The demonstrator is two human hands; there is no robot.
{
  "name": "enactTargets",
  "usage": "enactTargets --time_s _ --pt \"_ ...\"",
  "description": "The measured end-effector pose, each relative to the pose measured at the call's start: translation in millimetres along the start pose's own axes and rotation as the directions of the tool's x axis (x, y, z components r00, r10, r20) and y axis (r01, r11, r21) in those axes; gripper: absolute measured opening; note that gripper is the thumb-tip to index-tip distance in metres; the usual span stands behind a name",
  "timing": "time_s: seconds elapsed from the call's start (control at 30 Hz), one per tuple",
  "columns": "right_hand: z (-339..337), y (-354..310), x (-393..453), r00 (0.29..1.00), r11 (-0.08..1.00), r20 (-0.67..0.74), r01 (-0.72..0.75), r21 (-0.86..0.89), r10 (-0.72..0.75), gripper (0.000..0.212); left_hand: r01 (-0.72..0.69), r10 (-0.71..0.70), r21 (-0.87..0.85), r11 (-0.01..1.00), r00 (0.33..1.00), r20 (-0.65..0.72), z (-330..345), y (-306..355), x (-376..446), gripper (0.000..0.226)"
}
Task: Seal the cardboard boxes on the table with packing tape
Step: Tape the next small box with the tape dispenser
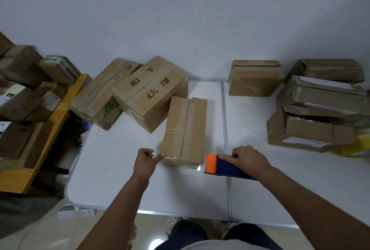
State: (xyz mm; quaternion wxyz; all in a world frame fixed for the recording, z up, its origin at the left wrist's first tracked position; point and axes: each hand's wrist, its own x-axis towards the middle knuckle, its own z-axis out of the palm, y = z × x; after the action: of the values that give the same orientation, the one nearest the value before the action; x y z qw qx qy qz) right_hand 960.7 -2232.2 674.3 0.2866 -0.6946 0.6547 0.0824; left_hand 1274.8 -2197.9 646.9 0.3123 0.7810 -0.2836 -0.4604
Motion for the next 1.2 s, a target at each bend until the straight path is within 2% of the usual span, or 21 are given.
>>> enactTargets --time_s 0.17,0.3,0.4,0.47,0.6,0.63,0.67,0.7,0.73,0.77,0.8,0.83,0.87,0.9,1.0,1.1,1.17,1.2 --pt "1.3 -0.9 6.3 1.000 1.000 0.008 0.001 -0.013 -0.001 0.063 0.007 -0.009 0.052 0.999 0.999 0.036 -4.5 -1.5 3.5 0.050" --pt "5.1 0.1 8.3 1.000 1.000 0.001 0.008 -0.030 -0.008 0.066 -0.052 0.034 0.218 0.975 0.996 0.083 -10.9 -3.3 6.8 0.048" --pt "4.4 0.5 6.8 1.000 1.000 -0.020 0.013 -0.014 -0.013 0.067 -0.154 0.147 0.350 0.924 0.988 0.048 -20.3 -10.3 16.4 0.035" --pt "4.0 -1.0 5.3 1.000 1.000 -0.027 0.013 -0.010 -0.013 0.064 -0.193 0.195 0.382 0.904 0.980 0.033 -27.9 -13.1 22.5 0.036" --pt "6.3 -4.1 4.0 1.000 1.000 -0.021 0.022 -0.011 -0.022 0.062 -0.128 0.161 0.418 0.899 0.986 -0.043 -34.9 -9.5 22.8 0.042" --pt "7.3 -4.0 3.8 0.999 1.000 -0.023 0.022 -0.014 -0.023 0.063 -0.180 0.237 0.473 0.862 0.970 -0.061 -34.9 -5.7 18.1 0.042" --pt "8.2 -3.7 4.1 0.999 1.000 -0.024 0.023 -0.015 -0.023 0.064 -0.313 0.407 0.541 0.781 0.911 -0.060 -33.5 -0.3 12.4 0.039" --pt "9.2 -3.4 4.6 0.999 1.000 -0.023 0.023 -0.017 -0.024 0.064 -0.491 0.611 0.599 0.632 0.791 0.003 -31.1 5.9 6.1 0.035" --pt "9.9 -3.2 5.1 1.000 1.000 -0.022 0.023 -0.015 -0.023 0.064 -0.659 0.759 0.618 0.429 0.634 0.149 -27.3 13.3 -0.5 0.035" --pt "9.9 -3.5 5.2 0.999 1.000 -0.023 0.022 -0.011 -0.022 0.063 -0.789 0.818 0.576 0.211 0.466 0.338 -22.3 18.2 -4.9 0.039" --pt "9.5 -3.9 5.1 0.999 1.000 -0.024 0.022 -0.007 -0.022 0.063 -0.869 0.786 0.492 0.045 0.335 0.519 -15.7 17.6 -6.7 0.044" --pt "8.2 -4.4 4.2 0.999 1.000 -0.022 0.024 -0.005 -0.024 0.062 -0.910 0.711 0.411 -0.055 0.253 0.656 -9.4 13.9 -7.6 0.047" --pt "7.0 -4.7 3.1 1.000 1.000 -0.018 0.024 -0.001 -0.024 0.062 -0.927 0.642 0.360 -0.110 0.210 0.737 -5.1 7.9 -6.6 0.048" --pt "5.8 -4.9 2.2 1.000 1.000 -0.017 0.024 0.002 -0.024 0.062 -0.931 0.593 0.341 -0.130 0.202 0.779 -2.8 2.0 -2.4 0.047" --pt "7.6 -4.6 1.7 1.000 1.000 -0.014 0.021 0.012 -0.021 0.062 -0.922 0.512 0.365 -0.131 0.252 0.821 -3.2 7.4 4.7 0.053" --pt "14.3 -1.2 4.1 1.000 1.000 -0.027 0.012 0.026 -0.012 0.065 -0.898 0.401 0.403 -0.176 0.308 0.863 4.7 36.6 7.7 0.048" --pt "16.3 -0.1 4.5 1.000 0.999 -0.027 0.009 0.032 -0.008 0.065 -0.892 0.329 0.418 -0.172 0.348 0.878 19.5 54.0 9.0 0.047" --pt "16.6 0.4 4.2 1.000 0.999 -0.025 0.008 0.031 -0.008 0.064 -0.898 0.334 0.402 -0.177 0.330 0.883 30.1 59.3 9.1 0.047"
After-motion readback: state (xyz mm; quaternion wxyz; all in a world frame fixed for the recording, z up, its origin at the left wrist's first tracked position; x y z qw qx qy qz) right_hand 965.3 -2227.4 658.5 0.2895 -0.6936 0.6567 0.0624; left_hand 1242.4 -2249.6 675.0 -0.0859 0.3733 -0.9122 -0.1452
